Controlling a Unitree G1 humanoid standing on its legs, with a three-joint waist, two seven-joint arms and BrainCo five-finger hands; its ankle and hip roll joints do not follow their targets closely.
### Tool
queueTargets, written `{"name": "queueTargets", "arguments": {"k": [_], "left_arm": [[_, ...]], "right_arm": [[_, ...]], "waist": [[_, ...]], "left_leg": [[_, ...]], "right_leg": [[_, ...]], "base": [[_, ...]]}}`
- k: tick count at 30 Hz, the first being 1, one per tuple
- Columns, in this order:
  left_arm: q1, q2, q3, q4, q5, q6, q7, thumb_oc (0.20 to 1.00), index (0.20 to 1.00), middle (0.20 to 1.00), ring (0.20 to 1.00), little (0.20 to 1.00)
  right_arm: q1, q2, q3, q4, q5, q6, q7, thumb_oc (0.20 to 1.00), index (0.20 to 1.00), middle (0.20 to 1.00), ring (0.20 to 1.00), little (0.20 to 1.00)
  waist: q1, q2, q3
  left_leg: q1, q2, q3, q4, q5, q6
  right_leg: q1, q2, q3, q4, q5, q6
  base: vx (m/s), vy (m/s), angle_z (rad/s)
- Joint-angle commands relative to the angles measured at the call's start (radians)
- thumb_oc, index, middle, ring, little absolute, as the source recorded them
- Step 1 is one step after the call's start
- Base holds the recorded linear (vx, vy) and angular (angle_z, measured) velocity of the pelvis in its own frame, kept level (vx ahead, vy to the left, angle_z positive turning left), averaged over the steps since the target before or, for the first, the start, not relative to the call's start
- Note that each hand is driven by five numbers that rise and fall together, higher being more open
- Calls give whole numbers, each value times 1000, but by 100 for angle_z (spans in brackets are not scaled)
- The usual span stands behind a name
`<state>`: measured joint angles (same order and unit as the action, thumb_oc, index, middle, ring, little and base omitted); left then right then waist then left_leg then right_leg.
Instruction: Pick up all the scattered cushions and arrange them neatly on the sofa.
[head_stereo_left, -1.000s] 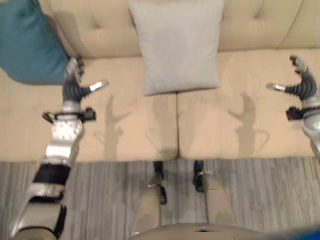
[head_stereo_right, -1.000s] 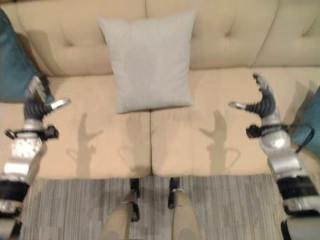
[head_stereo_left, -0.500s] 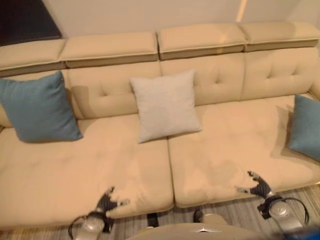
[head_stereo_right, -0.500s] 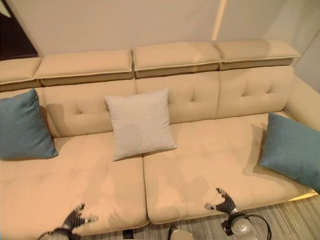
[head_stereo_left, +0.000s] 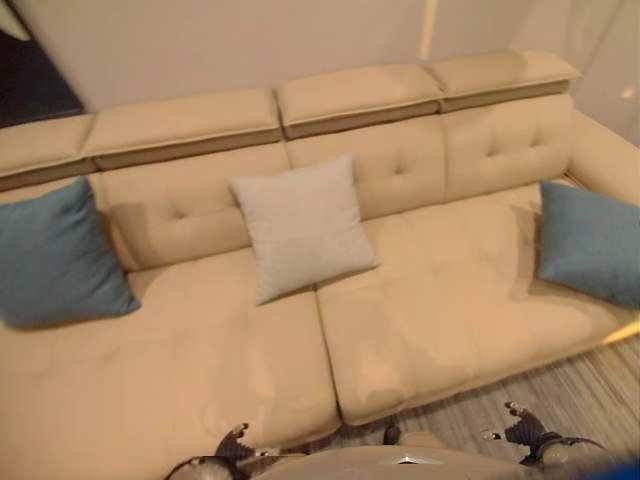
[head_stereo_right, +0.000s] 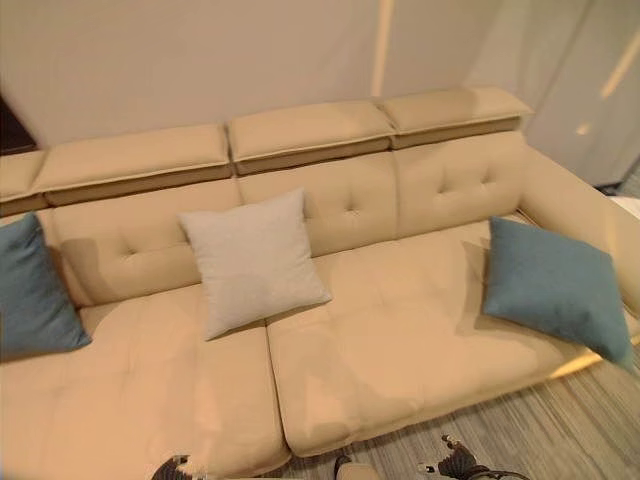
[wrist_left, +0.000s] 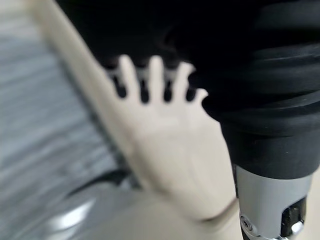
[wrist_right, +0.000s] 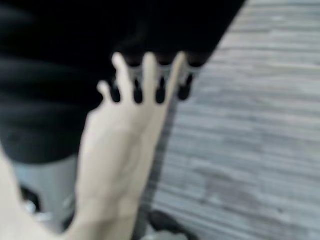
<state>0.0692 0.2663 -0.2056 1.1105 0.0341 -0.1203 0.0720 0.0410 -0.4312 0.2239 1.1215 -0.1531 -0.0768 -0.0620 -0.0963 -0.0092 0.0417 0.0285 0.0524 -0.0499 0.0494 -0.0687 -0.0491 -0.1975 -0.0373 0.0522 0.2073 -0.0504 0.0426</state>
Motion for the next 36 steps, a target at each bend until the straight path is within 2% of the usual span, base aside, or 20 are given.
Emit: {"name": "queueTargets", "arguments": {"k": [1, 2, 3, 5, 6, 7, 8, 10, 11, 14, 16, 17, 19, 20, 23, 25, 26, 28, 32, 36], "left_arm": [[-31, 41, 31, -36, -9, -15, 15, 1000, 1000, 1000, 1000, 1000], [-38, 45, 27, -31, -4, -15, 16, 1000, 1000, 1000, 1000, 1000], [-56, 52, 24, -28, -4, -16, 22, 1000, 1000, 1000, 1000, 1000], [-66, 56, 23, -26, -1, -14, 25, 1000, 1000, 1000, 1000, 1000], [-83, 70, 19, -24, 11, -8, 27, 1000, 1000, 1000, 1000, 1000], [-90, 78, 20, -18, 11, -5, 26, 1000, 1000, 1000, 1000, 1000], [-90, 79, 20, -18, 11, -5, 26, 1000, 1000, 1000, 1000, 1000], [-81, 76, 26, -2, 11, 5, 23, 1000, 1000, 1000, 1000, 1000], [-81, 76, 26, -2, 11, 5, 23, 1000, 1000, 1000, 1000, 1000], [-58, 61, 39, 30, 11, 15, 11, 1000, 1000, 1000, 1000, 1000], [-57, 57, 39, 35, 12, 17, 9, 1000, 1000, 1000, 1000, 1000], [-58, 50, 38, 38, 11, 18, 9, 1000, 1000, 1000, 1000, 1000], [-61, 46, 37, 39, 12, 17, 9, 1000, 1000, 1000, 1000, 1000], [-71, 42, 26, 37, 16, 17, 8, 1000, 1000, 1000, 1000, 1000], [-81, 39, 14, 33, 18, 17, 5, 1000, 1000, 1000, 1000, 1000], [-95, 30, -8, 18, 14, 19, 5, 1000, 1000, 1000, 1000, 1000], [-105, 17, -26, 6, -3, 18, 7, 1000, 1000, 1000, 1000, 1000], [-108, 8, -42, 1, -4, 22, 8, 1000, 1000, 1000, 1000, 1000], [-114, -3, -57, 4, -5, 18, 6, 1000, 1000, 1000, 1000, 1000], [-119, 9, -51, 11, 5, 21, 8, 1000, 1000, 1000, 1000, 1000]], "right_arm": [[-50, 18, -6, 11, -9, 18, -18, 1000, 1000, 1000, 1000, 1000], [-57, 25, -3, 19, -10, 21, -23, 1000, 1000, 1000, 1000, 1000], [-71, 36, 4, 22, -14, 29, -26, 1000, 1000, 1000, 1000, 1000], [-77, 40, 9, 27, -16, 32, -29, 1000, 1000, 1000, 1000, 1000], [-93, 54, 26, 27, -28, 34, -34, 1000, 1000, 1000, 1000, 1000], [-94, 60, 31, 29, -29, 37, -30, 1000, 1000, 1000, 1000, 1000], [-95, 61, 31, 29, -29, 37, -30, 1000, 1000, 1000, 1000, 1000], [-84, 66, 33, 36, -22, 32, -32, 1000, 1000, 1000, 1000, 1000], [-84, 66, 33, 36, -22, 32, -32, 1000, 1000, 1000, 1000, 1000], [-66, 74, 16, 46, -8, 29, -33, 1000, 1000, 1000, 1000, 1000], [-65, 76, 15, 43, -8, 28, -33, 1000, 1000, 1000, 1000, 1000], [-66, 81, 15, 38, -4, 29, -34, 1000, 1000, 1000, 1000, 1000], [-63, 86, 12, 34, 1, 29, -35, 1000, 1000, 1000, 1000, 1000], [-53, 91, 13, 39, 10, 31, -34, 1000, 1000, 1000, 1000, 1000], [-41, 93, 13, 47, 20, 32, -35, 1000, 1000, 1000, 1000, 1000], [-38, 86, 18, 53, 33, 35, -39, 1000, 1000, 1000, 1000, 1000], [-39, 80, 26, 66, 37, 41, -41, 1000, 1000, 1000, 1000, 1000], [-34, 79, 24, 82, 31, 44, -44, 1000, 1000, 1000, 1000, 1000], [-33, 79, 18, 81, 37, 40, -39, 1000, 1000, 1000, 1000, 1000], [-37, 93, 20, 83, 29, 52, -46, 1000, 1000, 1000, 1000, 1000]], "waist": [[-1, -59, 47], [-3, -61, 51], [-4, -73, 67], [4, -75, 75], [9, -76, 105], [24, -72, 117], [23, -75, 116], [47, -56, 112], [47, -56, 111], [68, -44, 80], [76, -46, 70], [88, -58, 58], [84, -61, 52], [69, -71, 57], [52, -86, 59], [47, -91, 82], [51, -92, 87], [53, -92, 83], [42, -81, 75], [25, -71, 80]], "left_leg": [[67, -51, 62, 33, -115, 2], [70, -60, 76, 12, -112, 10], [67, -83, 89, -21, -105, 25], [63, -96, 88, -29, -101, 33], [48, -88, 111, -22, -92, 45], [29, -84, 129, -10, -84, 52], [27, -87, 129, -10, -82, 53], [12, -69, 188, -8, -62, 68], [12, -69, 188, -8, -62, 68], [3, -49, 267, -1, -46, 74], [-5, -44, 294, 1, -41, 72], [-18, -41, 337, 11, -39, 63], [-19, -33, 355, 16, -41, 53], [-22, -20, 367, 76, -56, 45], [-61, 13, 371, 182, -56, 27], [-117, 42, 337, 314, -18, 3], [-130, 12, 233, 290, -25, -2], [-123, -16, 137, 213, -50, 2], [-94, -33, 92, 119, -47, 8], [-46, -35, 160, 16, -24, 27]], "right_leg": [[42, -49, -20, -177, 130, 130], [25, -54, -12, -185, 156, 146], [-17, -68, 1, -212, 215, 184], [-32, -72, -1, -229, 228, 196], [-64, -63, -30, -202, 217, 198], [-56, -70, -85, -169, 182, 173], [-59, -72, -84, -168, 182, 174], [-12, -99, -212, -23, 88, 116], [-13, -99, -212, -23, 88, 116], [97, -106, -260, 51, 6, 105], [122, -111, -274, 39, 12, 109], [163, -119, -285, -17, 14, 118], [164, -110, -264, -37, 9, 120], [194, -91, -231, -97, -1, 114], [203, -71, -193, -123, -10, 93], [208, -54, -161, -123, -14, 72], [201, -48, -124, -134, -7, 70], [195, -46, -90, -141, 1, 81], [174, -43, -48, -138, 9, 90], [110, -46, 3, -128, 65, 121]], "base": [[-127, 152, -84], [-249, 216, -113], [-337, 281, -113], [-273, 159, -97], [-309, 64, -99], [-315, 62, -104], [-236, 64, -80], [-243, 88, -95], [-181, 63, -95], [-173, -8, -72], [-84, -59, -93], [-41, -126, -91], [-13, -152, -85], [1, -174, -88], [0, -143, -59], [-61, -62, -36], [-57, 11, -44], [-5, 49, -83], [14, 93, -83], [-97, 141, -90]]}}
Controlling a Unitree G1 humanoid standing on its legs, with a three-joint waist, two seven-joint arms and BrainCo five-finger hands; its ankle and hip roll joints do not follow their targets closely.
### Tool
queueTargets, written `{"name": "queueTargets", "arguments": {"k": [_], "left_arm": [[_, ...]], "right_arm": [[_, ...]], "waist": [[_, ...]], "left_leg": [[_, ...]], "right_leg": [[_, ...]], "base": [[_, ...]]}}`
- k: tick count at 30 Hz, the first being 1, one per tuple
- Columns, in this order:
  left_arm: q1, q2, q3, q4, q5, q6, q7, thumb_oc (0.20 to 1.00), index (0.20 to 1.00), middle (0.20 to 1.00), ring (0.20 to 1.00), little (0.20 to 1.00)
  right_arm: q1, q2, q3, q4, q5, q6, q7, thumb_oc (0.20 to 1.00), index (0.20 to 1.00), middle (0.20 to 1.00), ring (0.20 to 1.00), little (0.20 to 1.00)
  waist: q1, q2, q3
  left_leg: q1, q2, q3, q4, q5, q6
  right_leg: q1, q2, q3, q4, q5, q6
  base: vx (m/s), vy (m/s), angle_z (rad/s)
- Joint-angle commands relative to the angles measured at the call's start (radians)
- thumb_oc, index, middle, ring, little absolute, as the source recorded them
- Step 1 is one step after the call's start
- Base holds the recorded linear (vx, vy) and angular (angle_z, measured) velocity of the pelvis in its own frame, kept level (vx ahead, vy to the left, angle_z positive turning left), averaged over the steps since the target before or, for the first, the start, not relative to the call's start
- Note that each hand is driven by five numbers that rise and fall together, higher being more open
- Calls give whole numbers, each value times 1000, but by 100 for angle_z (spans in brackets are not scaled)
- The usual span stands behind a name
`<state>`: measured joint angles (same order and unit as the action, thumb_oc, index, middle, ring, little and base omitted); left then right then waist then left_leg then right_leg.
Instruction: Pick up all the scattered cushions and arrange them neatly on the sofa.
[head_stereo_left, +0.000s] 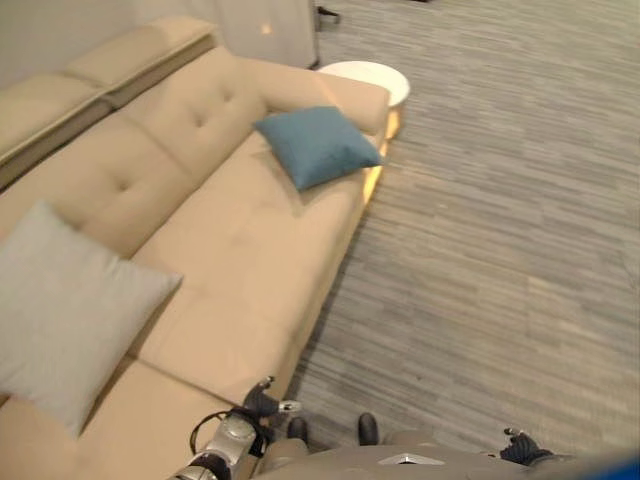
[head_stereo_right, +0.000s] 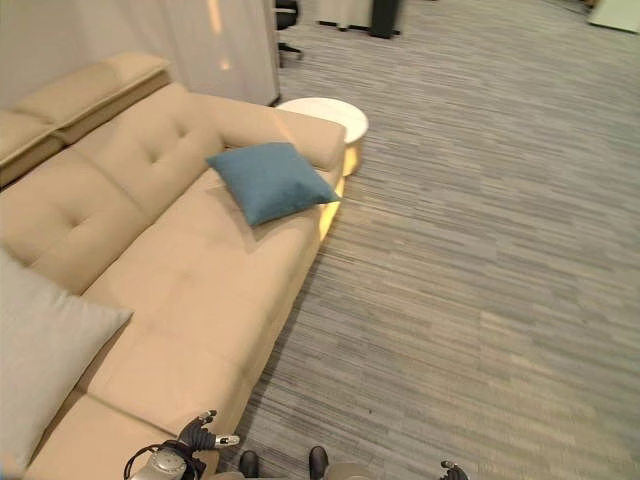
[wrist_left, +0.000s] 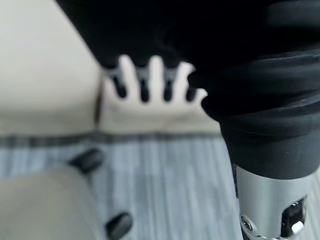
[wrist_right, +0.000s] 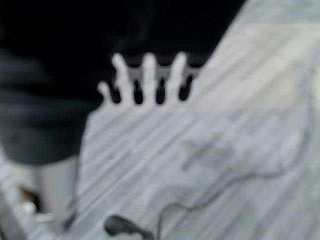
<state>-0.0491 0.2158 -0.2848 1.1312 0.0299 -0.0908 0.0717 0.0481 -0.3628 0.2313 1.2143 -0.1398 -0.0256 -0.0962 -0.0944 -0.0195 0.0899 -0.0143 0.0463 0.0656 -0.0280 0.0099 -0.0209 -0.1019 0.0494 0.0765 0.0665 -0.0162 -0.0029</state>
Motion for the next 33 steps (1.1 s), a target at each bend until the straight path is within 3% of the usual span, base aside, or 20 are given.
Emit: {"name": "queueTargets", "arguments": {"k": [1, 3, 4, 5, 6, 10, 16, 17, 18, 19, 21, 23, 24, 26, 27, 28, 29, 31, 33], "left_arm": [[-5, 69, 36, -12, 6, -11, 12, 1000, 1000, 1000, 1000, 1000], [-4, 85, 62, -7, -3, -13, 17, 1000, 1000, 1000, 1000, 1000], [-5, 86, 62, -7, -3, -13, 17, 1000, 1000, 1000, 1000, 1000], [-5, 93, 79, 14, -4, -7, 21, 1000, 1000, 1000, 1000, 1000], [-5, 93, 79, 14, -4, -7, 21, 1000, 1000, 1000, 1000, 1000], [10, 97, 106, 46, -2, 3, 17, 1000, 1000, 1000, 1000, 1000], [-3, 72, 80, 37, -4, -1, 5, 1000, 1000, 1000, 1000, 1000], [-7, 69, 69, 30, -3, -2, 1, 1000, 1000, 1000, 1000, 1000], [-15, 61, 50, 19, 1, 0, -4, 1000, 1000, 1000, 1000, 1000], [-15, 61, 50, 19, 1, 0, -4, 1000, 1000, 1000, 1000, 1000], [-24, 53, 33, 12, -2, 3, -5, 1000, 1000, 1000, 1000, 1000], [-32, 44, 27, 11, -10, 4, 1, 1000, 1000, 1000, 1000, 1000], [-31, 36, 20, 16, -10, 7, 3, 1000, 1000, 1000, 1000, 1000], [-32, 32, 18, 23, -5, 8, 4, 1000, 1000, 1000, 1000, 1000], [-30, 30, 21, 37, 5, 8, 5, 1000, 1000, 1000, 1000, 1000], [-30, 30, 21, 37, 5, 8, 5, 1000, 1000, 1000, 1000, 1000], [-30, 29, 24, 40, 4, 4, 7, 1000, 1000, 1000, 1000, 1000], [-27, 30, 27, 44, 2, 5, 10, 1000, 1000, 1000, 1000, 1000], [-2, 30, 44, 58, 3, 10, 6, 1000, 1000, 1000, 1000, 1000]], "right_arm": [[-56, 28, 16, -10, 17, 1, -15, 1000, 1000, 1000, 1000, 1000], [-80, 41, 13, -19, 22, 0, -17, 1000, 1000, 1000, 1000, 1000], [-80, 41, 13, -19, 22, 0, -17, 1000, 1000, 1000, 1000, 1000], [-85, 47, 11, -27, 27, -6, -20, 1000, 1000, 1000, 1000, 1000], [-85, 47, 11, -27, 27, -5, -20, 1000, 1000, 1000, 1000, 1000], [-71, 44, -5, -15, 43, -7, -23, 1000, 1000, 1000, 1000, 1000], [-55, 37, -26, 14, 59, -7, -28, 1000, 1000, 1000, 1000, 1000], [-52, 34, -29, 12, 64, -9, -29, 1000, 1000, 1000, 1000, 1000], [-45, 28, -28, 10, 72, -10, -28, 1000, 1000, 1000, 1000, 1000], [-46, 28, -28, 10, 72, -10, -28, 1000, 1000, 1000, 1000, 1000], [-44, 19, -30, 6, 82, -14, -35, 1000, 1000, 1000, 1000, 1000], [-47, 12, -29, 1, 94, -12, -40, 1000, 1000, 1000, 1000, 1000], [-46, 9, -28, -3, 103, -10, -43, 1000, 1000, 1000, 1000, 1000], [-47, 9, -26, -4, 104, -11, -47, 1000, 1000, 1000, 1000, 1000], [-48, 9, -19, -7, 100, -11, -50, 1000, 1000, 1000, 1000, 1000], [-47, 9, -19, -7, 100, -11, -50, 1000, 1000, 1000, 1000, 1000], [-50, 10, -16, -8, 100, -14, -53, 1000, 1000, 1000, 1000, 1000], [-54, 12, -12, -6, 104, -12, -55, 1000, 1000, 1000, 1000, 1000], [-49, 20, -9, -19, 102, -17, -47, 1000, 1000, 1000, 1000, 1000]], "waist": [[28, -59, 40], [44, -58, 53], [44, -59, 51], [56, -49, 50], [54, -49, 50], [65, -42, 36], [57, -39, 28], [53, -41, 31], [48, -50, 42], [47, -50, 40], [53, -64, 57], [59, -72, 66], [67, -74, 72], [70, -78, 66], [83, -66, 61], [85, -68, 65], [95, -61, 62], [111, -50, 57], [123, -42, 38]], "left_leg": [[2, -28, 75, 81, -102, 5], [27, -19, 149, 50, -100, 9], [25, -20, 149, 49, -98, 9], [27, -4, 189, 40, -91, 7], [26, -5, 186, 39, -90, 7], [54, 0, 260, 32, -83, 9], [49, 5, 254, 88, -92, -7], [41, 12, 252, 124, -99, -14], [2, 39, 250, 251, -106, -31], [-2, 39, 249, 251, -103, -30], [-78, 71, 231, 411, -57, -60], [-120, 74, 215, 453, -34, -59], [-159, 62, 211, 414, -61, -41], [-178, 53, 214, 371, -60, -31], [-208, 50, 220, 253, -15, -32], [-198, 47, 222, 246, -14, -32], [-221, 47, 222, 175, 34, -44], [-256, 60, 231, 79, 70, -56], [-219, 59, 234, 39, 103, -48]], "right_leg": [[-5, -139, -26, 9, 44, 178], [-38, -172, -121, 19, 67, 184], [-41, -173, -120, 18, 69, 184], [-41, -205, -269, 59, 44, 164], [-42, -206, -271, 61, 42, 164], [5, -213, -399, 115, -8, 145], [46, -180, -369, 43, -18, 133], [56, -175, -359, 30, -22, 128], [81, -165, -350, 7, -30, 111], [77, -165, -351, 6, -28, 110], [107, -154, -348, -24, -29, 90], [133, -146, -350, -54, -33, 79], [159, -137, -346, -81, -39, 82], [164, -138, -343, -90, -41, 86], [183, -118, -339, -105, -55, 93], [189, -120, -338, -106, -56, 94], [200, -108, -337, -112, -67, 101], [231, -92, -329, -111, -98, 110], [272, -87, -311, -79, -141, 117]], "base": [[-107, 96, -108], [-100, 89, -140], [-71, 34, -164], [-49, 17, -135], [-56, 29, -115], [10, -20, -55], [62, -129, -16], [66, -186, 3], [66, -186, 4], [61, -199, 5], [65, -173, 5], [175, -148, 14], [247, -91, 21], [222, -30, 14], [183, 7, 10], [274, 5, -7], [219, 3, -16], [402, 30, -25], [517, 81, -17]]}}
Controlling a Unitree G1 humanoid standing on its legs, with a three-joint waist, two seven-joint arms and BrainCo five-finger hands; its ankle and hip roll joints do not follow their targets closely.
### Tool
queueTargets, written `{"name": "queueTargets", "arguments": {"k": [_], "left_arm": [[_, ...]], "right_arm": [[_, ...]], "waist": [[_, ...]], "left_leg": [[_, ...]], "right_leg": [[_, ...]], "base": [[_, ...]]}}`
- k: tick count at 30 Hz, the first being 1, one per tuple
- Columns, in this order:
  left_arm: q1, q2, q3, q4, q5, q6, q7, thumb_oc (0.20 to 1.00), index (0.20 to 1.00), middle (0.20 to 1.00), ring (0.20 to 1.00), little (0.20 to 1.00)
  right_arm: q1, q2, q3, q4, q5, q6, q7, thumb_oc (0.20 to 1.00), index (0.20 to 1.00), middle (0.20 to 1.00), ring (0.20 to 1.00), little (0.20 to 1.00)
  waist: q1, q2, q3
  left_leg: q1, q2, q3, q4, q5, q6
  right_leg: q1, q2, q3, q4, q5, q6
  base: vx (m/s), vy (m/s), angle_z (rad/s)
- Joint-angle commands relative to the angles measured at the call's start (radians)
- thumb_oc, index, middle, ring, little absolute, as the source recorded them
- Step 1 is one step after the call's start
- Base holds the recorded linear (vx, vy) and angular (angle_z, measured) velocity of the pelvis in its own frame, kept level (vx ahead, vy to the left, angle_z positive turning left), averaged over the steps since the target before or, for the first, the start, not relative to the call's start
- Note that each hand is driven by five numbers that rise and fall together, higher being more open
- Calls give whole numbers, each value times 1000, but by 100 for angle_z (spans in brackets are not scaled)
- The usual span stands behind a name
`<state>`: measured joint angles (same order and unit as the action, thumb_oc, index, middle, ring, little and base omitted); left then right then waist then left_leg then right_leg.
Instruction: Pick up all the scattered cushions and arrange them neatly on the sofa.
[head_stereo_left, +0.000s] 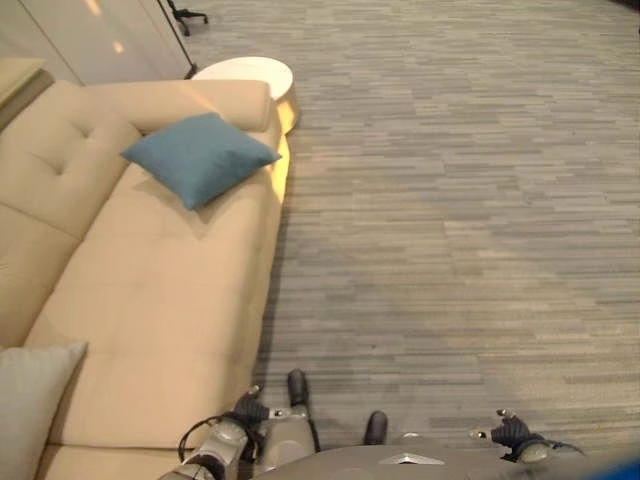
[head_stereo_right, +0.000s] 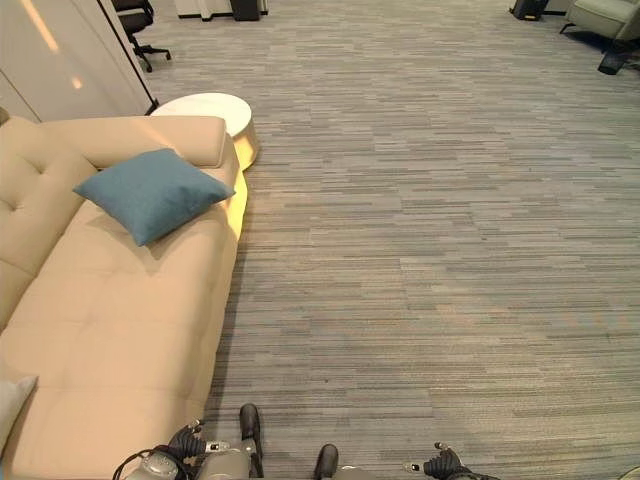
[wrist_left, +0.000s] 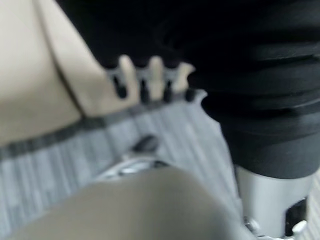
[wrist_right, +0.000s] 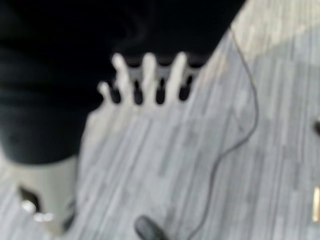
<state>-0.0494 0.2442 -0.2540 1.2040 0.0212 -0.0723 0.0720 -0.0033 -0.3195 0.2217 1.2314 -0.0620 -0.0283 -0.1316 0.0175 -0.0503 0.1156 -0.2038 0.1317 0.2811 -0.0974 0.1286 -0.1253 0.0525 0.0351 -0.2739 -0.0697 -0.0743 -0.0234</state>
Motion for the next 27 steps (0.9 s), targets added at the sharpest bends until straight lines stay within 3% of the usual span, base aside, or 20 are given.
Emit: {"name": "queueTargets", "arguments": {"k": [1, 3, 5, 6, 7, 9, 10, 11, 13, 14, 16, 18, 20, 22, 23, 24, 25, 27], "left_arm": [[4, 3, 17, -13, 14, -6, 6, 1000, 1000, 1000, 1000, 1000], [9, 6, 20, -10, 15, -5, 7, 1000, 1000, 1000, 1000, 1000], [7, 12, 25, -8, 10, -5, 8, 1000, 1000, 1000, 1000, 1000], [-6, 21, 16, -40, 3, -9, 10, 1000, 1000, 1000, 1000, 1000], [-15, 25, 10, -55, -3, -10, 14, 1000, 1000, 1000, 1000, 1000], [-22, 32, 9, -78, -14, -14, 17, 1000, 1000, 1000, 1000, 1000], [-36, 31, 8, -88, -29, -20, 23, 1000, 1000, 1000, 1000, 1000], [-42, 29, 2, -87, -27, -23, 24, 1000, 1000, 1000, 1000, 1000], [-57, 23, -4, -82, -26, -25, 24, 1000, 1000, 1000, 1000, 1000], [-70, 17, -3, -73, -26, -29, 19, 1000, 1000, 1000, 1000, 1000], [-74, 9, -8, -54, -12, -35, 13, 1000, 1000, 1000, 1000, 1000], [-68, 3, -14, -41, -6, -37, 11, 1000, 1000, 1000, 1000, 1000], [-68, 1, -19, -36, -9, -33, 9, 1000, 1000, 1000, 1000, 1000], [-70, 5, -21, -49, -23, -29, 13, 1000, 1000, 1000, 1000, 1000], [-74, 10, -23, -50, -25, -24, 16, 1000, 1000, 1000, 1000, 1000], [-74, 10, -23, -50, -25, -24, 16, 1000, 1000, 1000, 1000, 1000], [-78, 12, -28, -47, -25, -20, 17, 1000, 1000, 1000, 1000, 1000], [-70, 20, -25, -38, -16, -15, 16, 1000, 1000, 1000, 1000, 1000]], "right_arm": [[5, -20, 2, -44, 20, -15, -10, 1000, 1000, 1000, 1000, 1000], [7, -15, 8, -50, 17, -17, -8, 1000, 1000, 1000, 1000, 1000], [1, -6, 19, -65, 6, -19, -1, 1000, 1000, 1000, 1000, 1000], [-22, -5, 37, -99, -16, -20, 8, 1000, 1000, 1000, 1000, 1000], [-32, -7, 46, -112, -21, -21, 9, 1000, 1000, 1000, 1000, 1000], [-42, -5, 52, -119, -24, -21, 9, 1000, 1000, 1000, 1000, 1000], [-53, -7, 68, -121, -32, -23, 11, 1000, 1000, 1000, 1000, 1000], [-57, -9, 73, -117, -32, -22, 13, 1000, 1000, 1000, 1000, 1000], [-61, -15, 78, -113, -26, -20, 11, 1000, 1000, 1000, 1000, 1000], [-57, -20, 78, -101, -29, -16, 11, 1000, 1000, 1000, 1000, 1000], [-46, -19, 73, -96, -30, -14, 14, 1000, 1000, 1000, 1000, 1000], [-32, -24, 68, -92, -28, -15, 20, 1000, 1000, 1000, 1000, 1000], [-17, -28, 52, -90, -10, -19, 20, 1000, 1000, 1000, 1000, 1000], [-25, -31, 56, -91, 9, -23, 10, 1000, 1000, 1000, 1000, 1000], [-25, -34, 51, -93, 21, -24, 9, 1000, 1000, 1000, 1000, 1000], [-26, -34, 51, -93, 21, -24, 9, 1000, 1000, 1000, 1000, 1000], [-23, -32, 57, -86, 24, -16, 8, 1000, 1000, 1000, 1000, 1000], [-19, -28, 60, -84, 19, -15, 10, 1000, 1000, 1000, 1000, 1000]], "waist": [[15, -15, 3], [22, -23, -4], [30, -40, -2], [22, -52, 21], [19, -50, 34], [20, -26, 47], [-5, 1, 59], [-17, 3, 63], [-46, -8, 73], [-67, -16, 76], [-82, -23, 70], [-90, -24, 65], [-108, -26, 64], [-105, -44, 66], [-98, -56, 71], [-100, -53, 72], [-89, -56, 72], [-86, -48, 58]], "left_leg": [[-27, -34, 21, 126, -22, 66], [-34, -43, 16, 154, -35, 75], [-17, -69, 16, 186, -77, 105], [44, -121, 15, 226, -162, 165], [59, -130, 16, 243, -185, 185], [111, -136, 5, 240, -219, 206], [180, -153, -50, 208, -238, 200], [202, -162, -71, 199, -246, 195], [249, -190, -116, 180, -268, 180], [281, -212, -160, 168, -289, 168], [315, -228, -205, 173, -322, 159], [322, -232, -227, 226, -345, 139], [254, -173, -174, 414, -285, 81], [145, -124, -114, 602, -236, 58], [106, -87, -68, 637, -214, 58], [101, -84, -71, 646, -218, 58], [74, -22, 4, 582, -230, 72], [94, -18, 39, 447, -230, 88]], "right_leg": [[126, -81, 44, 79, -94, 138], [122, -94, 55, 124, -98, 140], [85, -130, 65, 274, -57, 171], [-22, -204, 87, 552, 118, 219], [-56, -218, 93, 629, 175, 222], [-142, -239, 83, 740, 178, 208], [-245, -201, 89, 675, 100, 179], [-266, -175, 100, 602, 75, 171], [-297, -130, 142, 375, 72, 172], [-300, -102, 203, 197, 106, 190], [-300, -91, 256, 157, 124, 201], [-273, -98, 263, 158, 136, 184], [-231, -116, 232, 160, 128, 158], [-191, -130, 193, 143, 106, 130], [-164, -141, 167, 139, 85, 118], [-164, -138, 164, 139, 85, 117], [-118, -142, 121, 131, 50, 109], [-106, -133, 86, 142, 35, 108]], "base": [[424, 87, -26], [267, 74, -31], [380, 183, -41], [507, 277, -46], [503, 271, -39], [453, 155, 17], [621, 69, 48], [666, -35, 4], [502, -122, 88], [534, -126, 162], [496, -108, 144], [361, -122, 160], [256, -187, 164], [190, -191, 149], [140, -125, 100], [231, -112, 36], [225, -51, 14], [253, -24, 15]]}}
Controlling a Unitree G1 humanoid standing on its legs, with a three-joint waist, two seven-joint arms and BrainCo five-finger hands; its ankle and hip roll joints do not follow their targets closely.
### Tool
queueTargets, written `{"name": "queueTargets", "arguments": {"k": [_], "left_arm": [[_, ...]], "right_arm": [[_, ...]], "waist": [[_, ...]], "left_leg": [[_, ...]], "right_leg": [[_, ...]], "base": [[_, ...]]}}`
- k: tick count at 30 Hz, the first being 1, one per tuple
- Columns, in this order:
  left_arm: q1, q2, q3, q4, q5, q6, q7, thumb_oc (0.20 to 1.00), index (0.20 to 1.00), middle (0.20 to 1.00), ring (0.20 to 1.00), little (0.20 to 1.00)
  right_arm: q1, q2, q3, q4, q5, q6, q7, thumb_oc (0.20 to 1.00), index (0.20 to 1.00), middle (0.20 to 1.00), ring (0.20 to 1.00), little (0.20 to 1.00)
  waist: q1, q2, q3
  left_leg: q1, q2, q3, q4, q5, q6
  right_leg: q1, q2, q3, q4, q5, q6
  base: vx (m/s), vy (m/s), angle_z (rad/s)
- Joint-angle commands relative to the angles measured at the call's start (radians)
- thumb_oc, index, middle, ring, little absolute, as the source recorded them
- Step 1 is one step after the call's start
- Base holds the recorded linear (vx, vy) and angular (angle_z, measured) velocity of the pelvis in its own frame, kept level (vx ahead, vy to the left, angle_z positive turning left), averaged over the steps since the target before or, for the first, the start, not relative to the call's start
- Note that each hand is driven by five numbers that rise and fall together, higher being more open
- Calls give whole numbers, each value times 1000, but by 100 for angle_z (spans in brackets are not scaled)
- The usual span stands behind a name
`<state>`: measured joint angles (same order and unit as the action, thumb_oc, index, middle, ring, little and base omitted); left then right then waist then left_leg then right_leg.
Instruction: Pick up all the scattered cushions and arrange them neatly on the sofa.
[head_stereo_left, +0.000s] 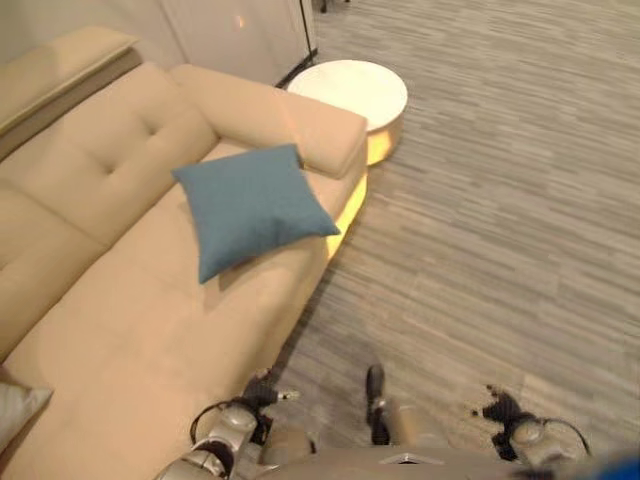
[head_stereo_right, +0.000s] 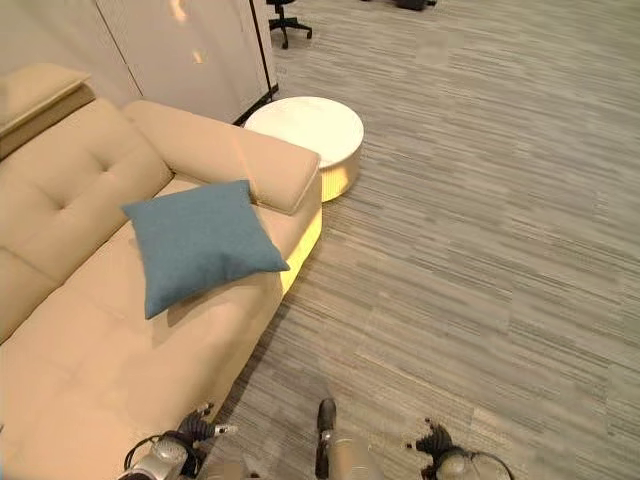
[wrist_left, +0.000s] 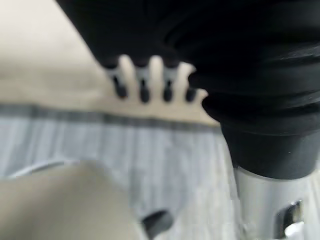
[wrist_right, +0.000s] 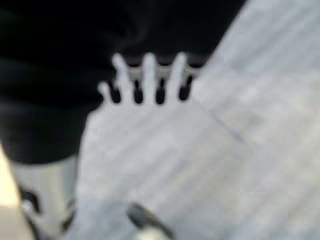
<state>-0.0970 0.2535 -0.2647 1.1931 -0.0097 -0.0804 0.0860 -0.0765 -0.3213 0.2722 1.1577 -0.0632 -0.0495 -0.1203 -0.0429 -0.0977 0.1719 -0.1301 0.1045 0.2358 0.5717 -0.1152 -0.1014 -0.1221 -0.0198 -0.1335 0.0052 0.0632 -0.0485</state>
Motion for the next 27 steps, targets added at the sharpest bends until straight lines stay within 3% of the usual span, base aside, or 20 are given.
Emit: {"name": "queueTargets", "arguments": {"k": [1, 3, 5, 8, 9, 11, 14, 17, 20, 22, 23, 25, 26, 27], "left_arm": [[-22, 11, -14, -28, 15, -6, 2, 1000, 1000, 1000, 1000, 1000], [-25, 21, -2, -30, 0, -9, 4, 1000, 1000, 1000, 1000, 1000], [-21, 21, -7, -29, 8, -3, -1, 1000, 1000, 1000, 1000, 1000], [-5, 20, -5, -33, 11, -10, -9, 1000, 1000, 1000, 1000, 1000], [-3, 24, -3, -47, 6, -9, -10, 1000, 1000, 1000, 1000, 1000], [-1, 27, 0, -53, 2, -8, -9, 1000, 1000, 1000, 1000, 1000], [33, 41, 30, -63, -14, -17, -12, 1000, 1000, 1000, 1000, 1000], [44, 39, 37, -51, -13, -18, -16, 1000, 1000, 1000, 1000, 1000], [37, 36, 30, -33, 3, -18, -16, 1000, 1000, 1000, 1000, 1000], [24, 33, 19, -30, 8, -23, -17, 1000, 1000, 1000, 1000, 1000], [23, 30, 18, -30, 9, -26, -20, 1000, 1000, 1000, 1000, 1000], [21, 20, 7, -29, 6, -28, -23, 1000, 1000, 1000, 1000, 1000], [21, 20, 7, -29, 6, -28, -23, 1000, 1000, 1000, 1000, 1000], [17, 16, -3, -46, 4, -26, -27, 1000, 1000, 1000, 1000, 1000]], "right_arm": [[55, -27, 10, -11, 20, 6, -1, 1000, 1000, 1000, 1000, 1000], [51, -28, 4, -30, 36, -1, 2, 1000, 1000, 1000, 1000, 1000], [61, -25, 2, -26, 33, 3, 1, 1000, 1000, 1000, 1000, 1000], [59, -20, -1, -42, 29, -3, 9, 1000, 1000, 1000, 1000, 1000], [43, -11, 5, -59, 25, -6, 11, 1000, 1000, 1000, 1000, 1000], [34, -9, 10, -64, 22, -5, 12, 1000, 1000, 1000, 1000, 1000], [13, -5, 25, -118, 5, -15, 10, 1000, 1000, 1000, 1000, 1000], [9, -10, 32, -122, 2, -15, 13, 1000, 1000, 1000, 1000, 1000], [10, -14, 40, -128, -8, -15, 13, 1000, 1000, 1000, 1000, 1000], [30, -21, 39, -139, -8, -14, 21, 1000, 1000, 1000, 1000, 1000], [38, -24, 36, -133, -7, -13, 25, 1000, 1000, 1000, 1000, 1000], [54, -29, 25, -116, 1, -14, 26, 1000, 1000, 1000, 1000, 1000], [54, -29, 25, -115, 1, -14, 26, 1000, 1000, 1000, 1000, 1000], [67, -33, 20, -103, 4, -11, 26, 1000, 1000, 1000, 1000, 1000]], "waist": [[-25, -1, 7], [-41, -10, -7], [-44, -5, -13], [-48, 17, -32], [-47, 26, -23], [-45, 31, -14], [-20, 44, -11], [-28, 43, -27], [-43, 40, -24], [-76, 33, -13], [-78, 31, -18], [-82, 28, -25], [-84, 29, -25], [-86, 8, -26]], "left_leg": [[29, 9, 85, -226, 12, 64], [10, 50, 149, -171, 9, 37], [15, 30, 168, -254, 21, 56], [73, -50, 102, -391, -8, 80], [94, -87, 67, -426, -12, 108], [105, -90, 66, -441, -8, 117], [163, -108, 69, -496, -16, 136], [193, -124, 30, -517, -17, 131], [220, -135, 7, -526, -31, 128], [247, -145, -45, -499, -54, 116], [256, -149, -55, -486, -67, 112], [228, -139, -57, -380, -24, 71], [225, -137, -59, -374, -27, 70], [145, -67, 3, -195, 43, 31]], "right_leg": [[75, -79, -54, 68, -106, 134], [90, -87, -77, 90, -142, 130], [90, -88, -106, 101, -145, 129], [87, -91, -105, 140, -147, 152], [39, -107, -81, 275, -99, 177], [4, -108, -66, 345, -88, 184], [-25, -124, -97, 421, -69, 200], [-56, -64, -36, 311, -89, 186], [-100, -52, -3, 201, -56, 189], [-109, -33, 75, 137, -31, 206], [-92, -34, 81, 120, -34, 202], [-47, -33, 76, 101, -35, 178], [-46, -32, 74, 100, -34, 178], [11, -48, 49, 71, -49, 151]], "base": [[186, -18, 32], [277, 6, 35], [170, 47, 54], [289, 176, 58], [272, 252, 21], [125, 153, 2], [229, 148, 28], [221, 14, -28], [214, -38, 23], [319, -89, 42], [300, -122, 91], [161, -104, 82], [113, -168, 72], [120, -180, 77]]}}
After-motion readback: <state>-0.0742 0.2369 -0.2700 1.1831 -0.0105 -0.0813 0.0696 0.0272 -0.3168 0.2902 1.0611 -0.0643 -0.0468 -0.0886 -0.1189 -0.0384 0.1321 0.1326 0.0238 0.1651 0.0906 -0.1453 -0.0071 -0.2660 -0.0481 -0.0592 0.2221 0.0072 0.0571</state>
